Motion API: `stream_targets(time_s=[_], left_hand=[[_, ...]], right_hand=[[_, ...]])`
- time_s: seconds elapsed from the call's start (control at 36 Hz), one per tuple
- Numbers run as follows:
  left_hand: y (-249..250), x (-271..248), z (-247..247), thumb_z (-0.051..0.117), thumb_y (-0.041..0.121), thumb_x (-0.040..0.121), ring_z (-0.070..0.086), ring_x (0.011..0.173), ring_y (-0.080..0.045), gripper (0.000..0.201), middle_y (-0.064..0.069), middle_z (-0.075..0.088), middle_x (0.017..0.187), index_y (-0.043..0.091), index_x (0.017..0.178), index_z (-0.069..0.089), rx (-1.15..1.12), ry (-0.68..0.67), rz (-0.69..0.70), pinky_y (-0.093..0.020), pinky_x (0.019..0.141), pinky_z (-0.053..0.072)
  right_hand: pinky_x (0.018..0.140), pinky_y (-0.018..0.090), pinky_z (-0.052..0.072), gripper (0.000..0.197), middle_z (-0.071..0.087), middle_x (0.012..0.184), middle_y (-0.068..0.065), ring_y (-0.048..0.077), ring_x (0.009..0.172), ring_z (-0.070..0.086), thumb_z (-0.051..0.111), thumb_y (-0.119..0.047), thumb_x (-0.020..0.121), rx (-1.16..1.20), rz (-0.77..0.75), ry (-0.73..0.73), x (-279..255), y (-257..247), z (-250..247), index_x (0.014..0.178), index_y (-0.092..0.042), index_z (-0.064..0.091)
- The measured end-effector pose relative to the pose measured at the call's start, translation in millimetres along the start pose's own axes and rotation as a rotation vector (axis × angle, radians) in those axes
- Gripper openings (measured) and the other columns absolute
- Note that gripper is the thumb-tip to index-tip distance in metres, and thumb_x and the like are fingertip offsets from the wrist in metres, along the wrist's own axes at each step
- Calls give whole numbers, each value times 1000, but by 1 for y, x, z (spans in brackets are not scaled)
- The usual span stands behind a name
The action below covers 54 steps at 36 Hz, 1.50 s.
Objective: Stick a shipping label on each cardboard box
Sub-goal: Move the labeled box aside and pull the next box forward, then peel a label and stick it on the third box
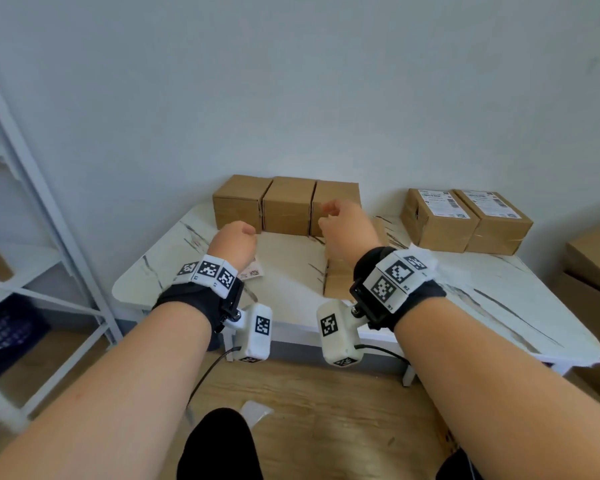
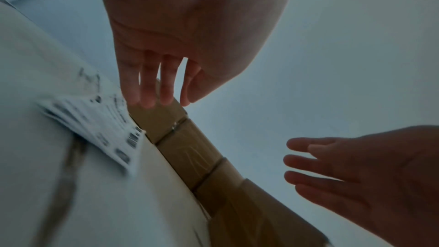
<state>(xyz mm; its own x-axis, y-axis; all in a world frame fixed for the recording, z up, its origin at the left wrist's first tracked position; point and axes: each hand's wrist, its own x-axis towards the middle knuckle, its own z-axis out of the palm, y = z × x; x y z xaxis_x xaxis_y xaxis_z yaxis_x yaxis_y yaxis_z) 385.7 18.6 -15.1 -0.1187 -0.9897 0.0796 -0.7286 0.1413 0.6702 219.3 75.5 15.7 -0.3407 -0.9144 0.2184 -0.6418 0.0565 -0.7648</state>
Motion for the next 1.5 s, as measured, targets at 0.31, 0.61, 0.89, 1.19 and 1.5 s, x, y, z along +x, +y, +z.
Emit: stream_targets(time_s=[0.31,0.61,0.89,1.19,1.5], left_hand=[[-56,10,-10,39,1,95,44,130,-30,45,-12,45,144,7,138,47,49,-22,-169,-35,105,36],[-61,13,11,67,21,77,56,112,-31,44,-9,63,120,16,119,56,180,1,-153,-38,92,50],[-67,24,14,70,11,82,59,108,-28,32,-9,62,118,8,112,58,53,71,-190,-29,77,42],[-67,27,12,63,9,86,64,92,-26,10,-9,70,98,8,91,72,73,86,-192,-27,71,46],[-58,21,20,67,9,84,60,105,-29,30,-12,63,115,6,113,58,70,75,-186,-29,74,42]], right_hand=[[97,31,41,52,48,143,12,27,128,48,38,1,92,-119,33,-297,-1,-20,70,142,-9,44],[96,34,48,35,57,130,12,28,117,55,45,-13,96,-296,114,-431,6,-3,112,129,-7,54],[90,33,52,35,61,127,9,26,111,58,44,-13,95,-272,123,-413,10,1,117,128,-11,56],[78,25,41,35,59,129,10,24,113,58,47,-13,97,-217,103,-408,5,1,106,131,-9,53],[79,24,43,40,58,131,9,24,114,57,43,-8,96,-230,111,-442,2,1,105,135,-11,50]])
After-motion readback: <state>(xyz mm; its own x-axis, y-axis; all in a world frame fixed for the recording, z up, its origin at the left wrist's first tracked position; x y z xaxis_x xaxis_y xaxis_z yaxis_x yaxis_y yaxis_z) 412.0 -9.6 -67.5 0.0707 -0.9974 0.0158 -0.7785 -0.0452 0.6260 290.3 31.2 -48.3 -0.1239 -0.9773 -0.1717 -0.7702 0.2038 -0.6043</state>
